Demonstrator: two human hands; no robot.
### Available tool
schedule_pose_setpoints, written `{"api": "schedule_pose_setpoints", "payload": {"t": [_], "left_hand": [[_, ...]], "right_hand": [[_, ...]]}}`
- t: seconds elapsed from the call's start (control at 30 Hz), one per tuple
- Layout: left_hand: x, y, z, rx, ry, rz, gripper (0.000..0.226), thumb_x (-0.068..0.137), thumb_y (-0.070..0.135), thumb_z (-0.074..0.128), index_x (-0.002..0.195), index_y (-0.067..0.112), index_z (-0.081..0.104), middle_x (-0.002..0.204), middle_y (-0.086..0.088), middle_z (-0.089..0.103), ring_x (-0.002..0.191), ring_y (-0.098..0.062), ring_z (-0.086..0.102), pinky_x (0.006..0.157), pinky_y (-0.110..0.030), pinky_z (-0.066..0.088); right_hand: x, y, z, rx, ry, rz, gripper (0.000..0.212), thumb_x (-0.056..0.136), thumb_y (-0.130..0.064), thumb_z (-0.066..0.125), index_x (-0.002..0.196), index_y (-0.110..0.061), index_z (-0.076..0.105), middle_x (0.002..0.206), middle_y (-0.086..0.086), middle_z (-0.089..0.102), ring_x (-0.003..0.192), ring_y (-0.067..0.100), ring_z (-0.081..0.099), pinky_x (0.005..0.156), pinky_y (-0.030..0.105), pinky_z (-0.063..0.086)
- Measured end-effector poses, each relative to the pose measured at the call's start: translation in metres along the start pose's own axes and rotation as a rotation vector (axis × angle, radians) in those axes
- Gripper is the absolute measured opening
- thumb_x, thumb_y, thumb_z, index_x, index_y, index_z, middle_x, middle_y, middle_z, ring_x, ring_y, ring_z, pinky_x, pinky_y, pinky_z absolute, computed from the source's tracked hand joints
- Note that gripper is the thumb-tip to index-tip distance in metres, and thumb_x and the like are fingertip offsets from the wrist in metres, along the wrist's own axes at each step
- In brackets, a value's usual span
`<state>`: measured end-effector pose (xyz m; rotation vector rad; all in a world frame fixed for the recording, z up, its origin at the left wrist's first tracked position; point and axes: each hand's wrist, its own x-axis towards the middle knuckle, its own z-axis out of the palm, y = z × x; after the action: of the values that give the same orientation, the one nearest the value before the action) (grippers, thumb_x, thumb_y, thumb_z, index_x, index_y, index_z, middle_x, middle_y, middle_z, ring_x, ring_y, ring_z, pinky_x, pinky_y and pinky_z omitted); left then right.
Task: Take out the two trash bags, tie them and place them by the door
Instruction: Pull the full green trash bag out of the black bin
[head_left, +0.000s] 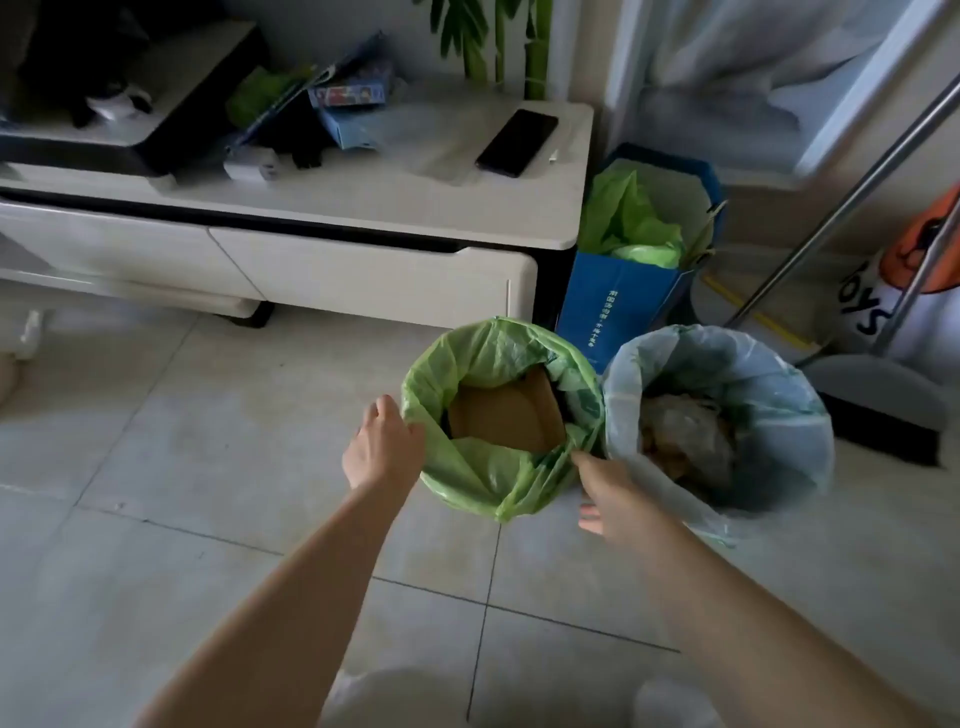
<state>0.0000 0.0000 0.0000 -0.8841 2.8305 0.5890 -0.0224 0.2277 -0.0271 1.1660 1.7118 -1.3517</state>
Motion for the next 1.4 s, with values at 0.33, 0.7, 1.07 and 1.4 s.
{"api": "schedule_pose_setpoints", "payload": {"t": [0.33,0.7,1.07,1.4], "left_hand": [[0.021,-0.01,0.011,-0.578,-0.462,-0.422,0.046,0.095,0.043,0.039,0.121,0.006,0.049,0.118,-0.012,0.061,0.086,-0.027,0.067,0.078,-0.036,0.054],[0.027,-0.027,0.014,-0.933,-0.445,-0.511,0.026,0.081,-0.006,0.065,0.105,-0.006,0.057,0.089,-0.016,0.054,0.069,-0.022,0.057,0.044,-0.023,0.053],[0.035,-0.028,-0.008,-0.943,-0.263,-0.461,0.005,0.084,0.012,0.056,0.087,0.007,0.057,0.082,-0.007,0.056,0.069,-0.018,0.053,0.056,-0.024,0.047],[0.028,-0.026,-0.039,-1.288,-0.314,-0.45,0.008,0.085,0.005,0.059,0.084,0.006,0.051,0.086,-0.011,0.052,0.069,-0.024,0.057,0.062,-0.029,0.058]], "right_hand": [[0.031,0.0,0.001,0.291,-0.19,-0.103,0.051,0.073,-0.02,0.067,0.122,-0.01,0.056,0.112,0.016,0.066,0.098,0.035,0.065,0.07,0.047,0.059],[-0.005,-0.013,0.0,0.013,-0.021,-0.408,0.024,0.087,-0.012,0.062,0.108,-0.004,0.054,0.103,0.018,0.059,0.084,0.03,0.061,0.07,0.043,0.058],[-0.028,-0.045,-0.012,0.019,0.018,-0.644,0.019,0.088,-0.008,0.053,0.107,-0.012,0.053,0.108,0.017,0.062,0.094,0.032,0.065,0.071,0.05,0.06],[-0.059,-0.064,-0.03,-0.112,0.073,-0.732,0.019,0.092,-0.013,0.047,0.104,-0.004,0.058,0.107,0.017,0.06,0.089,0.03,0.065,0.067,0.044,0.061]]}}
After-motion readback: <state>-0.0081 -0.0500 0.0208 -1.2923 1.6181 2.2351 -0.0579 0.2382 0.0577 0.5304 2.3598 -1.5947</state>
